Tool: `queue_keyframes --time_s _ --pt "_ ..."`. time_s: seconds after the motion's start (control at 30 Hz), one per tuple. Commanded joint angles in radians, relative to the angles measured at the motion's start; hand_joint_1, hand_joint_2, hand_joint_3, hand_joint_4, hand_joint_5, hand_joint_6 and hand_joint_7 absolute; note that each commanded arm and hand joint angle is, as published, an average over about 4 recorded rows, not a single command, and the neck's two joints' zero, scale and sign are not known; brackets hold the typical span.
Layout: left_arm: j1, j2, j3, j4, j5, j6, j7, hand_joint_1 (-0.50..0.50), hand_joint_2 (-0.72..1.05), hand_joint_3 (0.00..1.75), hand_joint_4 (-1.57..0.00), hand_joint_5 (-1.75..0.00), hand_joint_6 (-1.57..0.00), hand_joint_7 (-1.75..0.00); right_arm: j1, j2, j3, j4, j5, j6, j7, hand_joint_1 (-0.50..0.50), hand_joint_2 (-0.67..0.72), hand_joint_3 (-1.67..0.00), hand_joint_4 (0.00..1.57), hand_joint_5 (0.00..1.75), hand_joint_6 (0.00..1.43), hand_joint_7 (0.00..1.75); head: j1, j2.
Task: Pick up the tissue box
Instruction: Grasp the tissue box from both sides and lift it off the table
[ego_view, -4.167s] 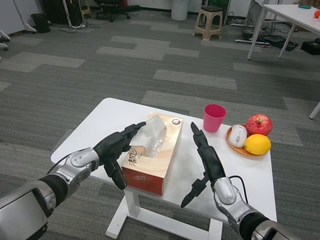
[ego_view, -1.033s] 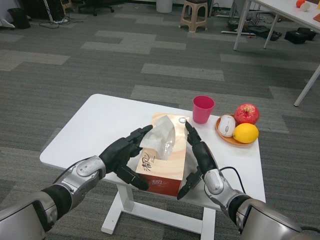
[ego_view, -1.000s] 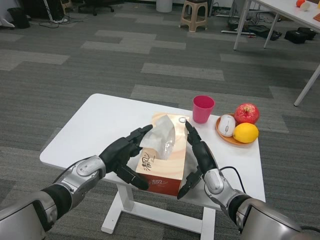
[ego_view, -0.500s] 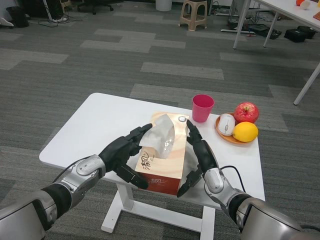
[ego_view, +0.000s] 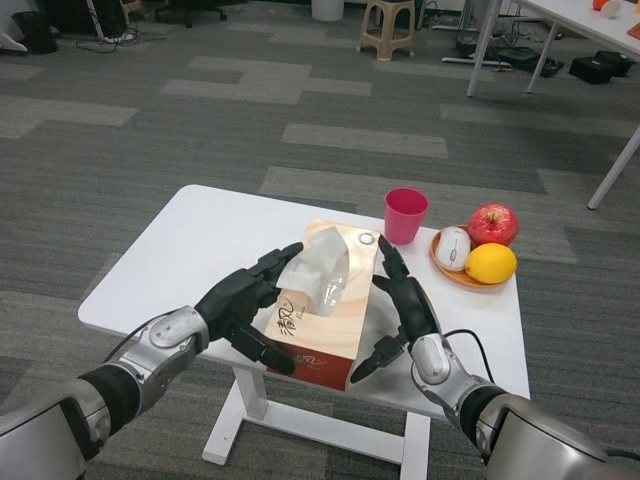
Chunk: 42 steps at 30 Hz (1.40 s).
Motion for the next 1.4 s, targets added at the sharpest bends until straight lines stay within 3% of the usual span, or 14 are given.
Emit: queue_keyframes --time_s 0.03,0.13,0.27,0.47,0.63,1.1,1.4 --pt "-0.013 -0.01 0.001 -0.031 0.002 -0.015 -0.019 0.5 0.34 0.0 0.0 0.0 0.0 0.0 -0.008 0.015 0.006 -0.03 -0.006 0.0 0.009 -0.46 -0.27 -0.16 1.51 0.68 0.0 0.07 0.004 0.002" --pt "-0.013 -0.009 0.003 -0.037 0.002 -0.015 -0.019 0.5 0.34 0.0 0.0 0.0 0.0 0.0 -0.008 0.014 0.007 -0.036 -0.005 0.001 0.01 -0.44 -0.26 -0.16 1.44 0.68 0.0 0.07 0.006 0.004" --pt "-0.013 -0.008 0.003 -0.037 0.001 -0.015 -0.019 0.5 0.34 0.0 0.0 0.0 0.0 0.0 -0.009 0.012 0.01 -0.043 -0.004 0.005 0.012 -0.42 -0.19 -0.16 1.17 0.68 0.0 0.07 0.006 0.004" --pt "-0.013 -0.005 0.003 -0.037 -0.001 -0.015 -0.018 0.5 0.34 0.0 0.0 0.0 0.0 0.0 -0.009 0.01 0.012 -0.047 -0.003 0.008 0.021 -0.33 -0.22 -0.22 0.82 0.41 0.0 0.07 0.01 0.004" --pt "-0.013 -0.003 0.002 -0.037 -0.002 -0.015 -0.018 0.5 0.34 0.0 0.0 0.0 0.0 0.0 -0.009 0.01 0.012 -0.054 -0.003 0.009 0.037 -0.28 -0.22 -0.24 0.69 0.32 0.0 0.07 0.01 0.006" --pt "-0.012 -0.002 0.002 -0.036 -0.006 -0.015 -0.018 0.5 0.34 0.02 0.0 0.0 0.0 0.0 -0.008 0.008 0.014 -0.065 -0.001 0.013 0.091 -0.17 -0.16 -0.24 0.07 0.05 0.0 0.07 0.012 0.007" --pt "-0.012 -0.002 0.003 -0.034 -0.007 -0.015 -0.018 0.5 0.34 0.0 0.0 0.0 0.0 0.0 -0.008 0.008 0.012 -0.068 -0.001 0.014 0.115 -0.17 -0.16 -0.24 0.0 0.0 0.0 0.07 0.011 0.004"
